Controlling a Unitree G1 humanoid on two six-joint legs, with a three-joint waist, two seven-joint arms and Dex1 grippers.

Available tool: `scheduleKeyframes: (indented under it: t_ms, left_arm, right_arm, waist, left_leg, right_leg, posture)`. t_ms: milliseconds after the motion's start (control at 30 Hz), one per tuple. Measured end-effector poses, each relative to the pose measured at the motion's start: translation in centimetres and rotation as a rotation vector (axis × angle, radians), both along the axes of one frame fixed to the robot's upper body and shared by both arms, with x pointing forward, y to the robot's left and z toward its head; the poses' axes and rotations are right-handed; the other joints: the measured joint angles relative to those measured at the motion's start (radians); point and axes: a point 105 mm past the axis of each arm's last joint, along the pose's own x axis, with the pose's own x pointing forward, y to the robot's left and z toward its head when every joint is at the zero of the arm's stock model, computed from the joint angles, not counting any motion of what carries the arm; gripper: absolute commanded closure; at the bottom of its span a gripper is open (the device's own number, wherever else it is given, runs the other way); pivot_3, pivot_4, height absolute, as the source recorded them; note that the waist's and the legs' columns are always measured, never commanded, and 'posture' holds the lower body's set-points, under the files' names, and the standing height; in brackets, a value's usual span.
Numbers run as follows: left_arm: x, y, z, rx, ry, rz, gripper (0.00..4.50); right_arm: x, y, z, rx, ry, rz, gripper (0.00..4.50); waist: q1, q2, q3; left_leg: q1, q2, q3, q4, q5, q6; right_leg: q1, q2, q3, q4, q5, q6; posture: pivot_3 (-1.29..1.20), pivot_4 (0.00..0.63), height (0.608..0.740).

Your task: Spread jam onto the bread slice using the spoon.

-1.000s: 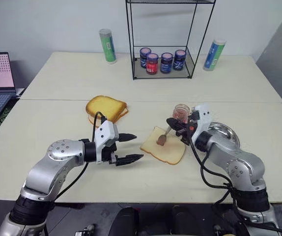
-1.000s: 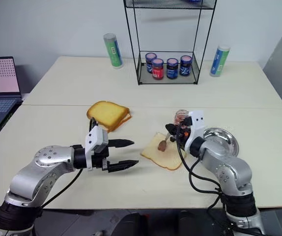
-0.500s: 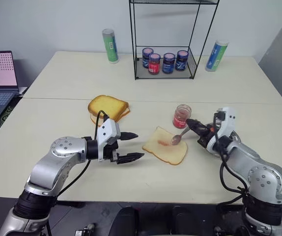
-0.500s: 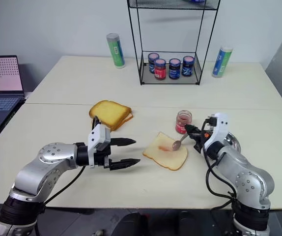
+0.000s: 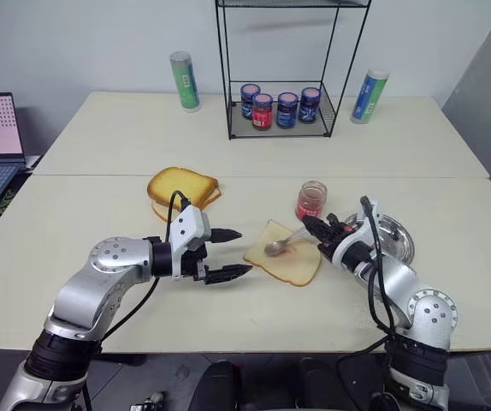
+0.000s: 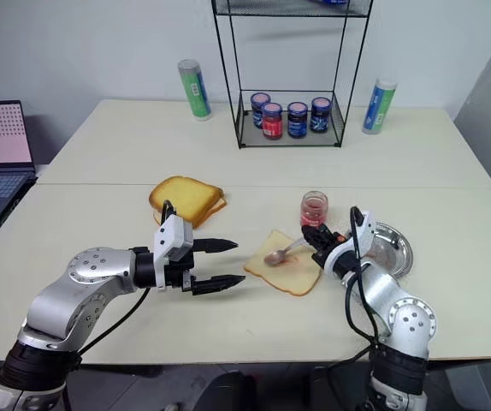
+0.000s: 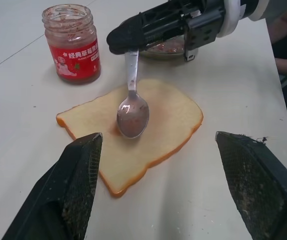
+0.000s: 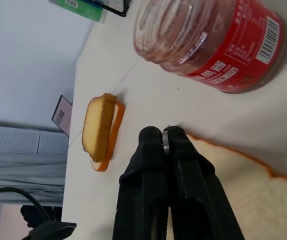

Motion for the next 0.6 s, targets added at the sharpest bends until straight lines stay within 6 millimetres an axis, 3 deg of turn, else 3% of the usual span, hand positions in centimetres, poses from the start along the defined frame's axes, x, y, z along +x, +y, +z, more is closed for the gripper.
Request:
scheduleKeyframes:
  t_ms: [267, 600]
  left_arm:
    - [0.1, 0.0, 0.1, 0.000, -0.004, 0.011, 0.72]
    - [0.1, 0.0, 0.1, 0.000, -0.005, 0.010, 0.72]
  right_arm:
    - [1.3, -0.4, -1.4, 0.019, 0.055, -0.065, 4.43]
    - [0.9, -1.7, -0.9, -0.094, -0.034, -0.027, 4.43]
  waist:
    - [-0.003, 0.000, 0.000]
    - [-0.002, 0.000, 0.000]
  left_leg:
    - [0.000, 0.000, 0.000, 0.000, 0.000, 0.000]
    - [0.000, 0.000, 0.000, 0.000, 0.000, 0.000]
  right_leg:
    - [0.000, 0.000, 0.000, 0.000, 0.000, 0.000]
    - [0.000, 0.000, 0.000, 0.000, 0.000, 0.000]
  posture:
    - [0.00, 0.150, 0.740]
    - [0.00, 0.150, 0.740]
